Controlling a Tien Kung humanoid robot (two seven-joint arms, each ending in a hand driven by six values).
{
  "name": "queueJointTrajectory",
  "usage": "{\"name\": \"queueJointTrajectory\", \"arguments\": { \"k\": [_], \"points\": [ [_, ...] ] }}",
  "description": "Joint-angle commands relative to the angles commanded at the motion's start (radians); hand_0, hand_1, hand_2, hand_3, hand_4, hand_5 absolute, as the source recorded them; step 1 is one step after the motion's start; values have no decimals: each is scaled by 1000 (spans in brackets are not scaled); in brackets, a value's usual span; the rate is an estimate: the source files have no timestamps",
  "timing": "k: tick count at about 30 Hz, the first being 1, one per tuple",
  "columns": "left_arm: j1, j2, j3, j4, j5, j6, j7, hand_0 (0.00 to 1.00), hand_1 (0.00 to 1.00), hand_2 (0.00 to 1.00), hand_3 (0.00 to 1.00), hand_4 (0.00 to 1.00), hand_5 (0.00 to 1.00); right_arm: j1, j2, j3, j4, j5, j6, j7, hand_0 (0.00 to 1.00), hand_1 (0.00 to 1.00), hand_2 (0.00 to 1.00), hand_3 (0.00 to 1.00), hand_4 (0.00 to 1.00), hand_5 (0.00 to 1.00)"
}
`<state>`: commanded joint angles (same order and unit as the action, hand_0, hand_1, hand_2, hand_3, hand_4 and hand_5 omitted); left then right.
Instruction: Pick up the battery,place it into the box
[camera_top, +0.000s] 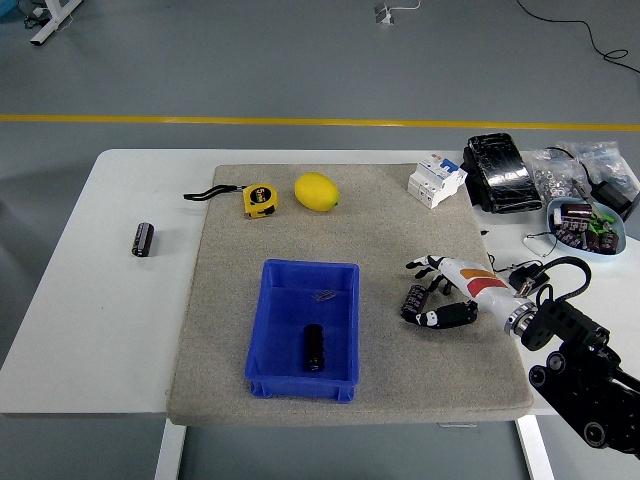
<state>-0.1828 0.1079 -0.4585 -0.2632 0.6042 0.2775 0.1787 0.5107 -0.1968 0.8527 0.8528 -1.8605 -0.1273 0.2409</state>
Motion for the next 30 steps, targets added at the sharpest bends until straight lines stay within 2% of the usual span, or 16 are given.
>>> {"name": "queueJointTrajectory", "arguments": {
  "k": [1,2,7,8,19,30],
  "points": [
    [0,0,0,0,0,0,0,740,695,740,629,661,661,0,0,-1,-3,3,0,1,322,432,589,797,886,270],
    [1,-1,0,0,-1,1,0,740,694,738,628,659,661,0,1,-3,-6,6,0,2,296,369,501,793,871,259],
    [3,-2,-4,0,3,1,1,740,694,738,628,659,661,-3,1,-10,-9,5,-2,5,296,369,501,793,871,259],
    [3,-2,-4,0,4,0,2,740,694,734,628,659,662,-4,2,-9,-8,5,-3,5,267,337,466,792,852,259],
    [6,-1,-11,0,14,-3,5,739,691,735,627,658,660,-5,-7,8,19,-5,-7,2,266,336,460,789,838,246],
    [12,0,-17,0,20,-3,7,739,690,734,627,657,660,-5,-12,40,112,-25,4,-16,275,344,463,789,813,234]
  ]
}}
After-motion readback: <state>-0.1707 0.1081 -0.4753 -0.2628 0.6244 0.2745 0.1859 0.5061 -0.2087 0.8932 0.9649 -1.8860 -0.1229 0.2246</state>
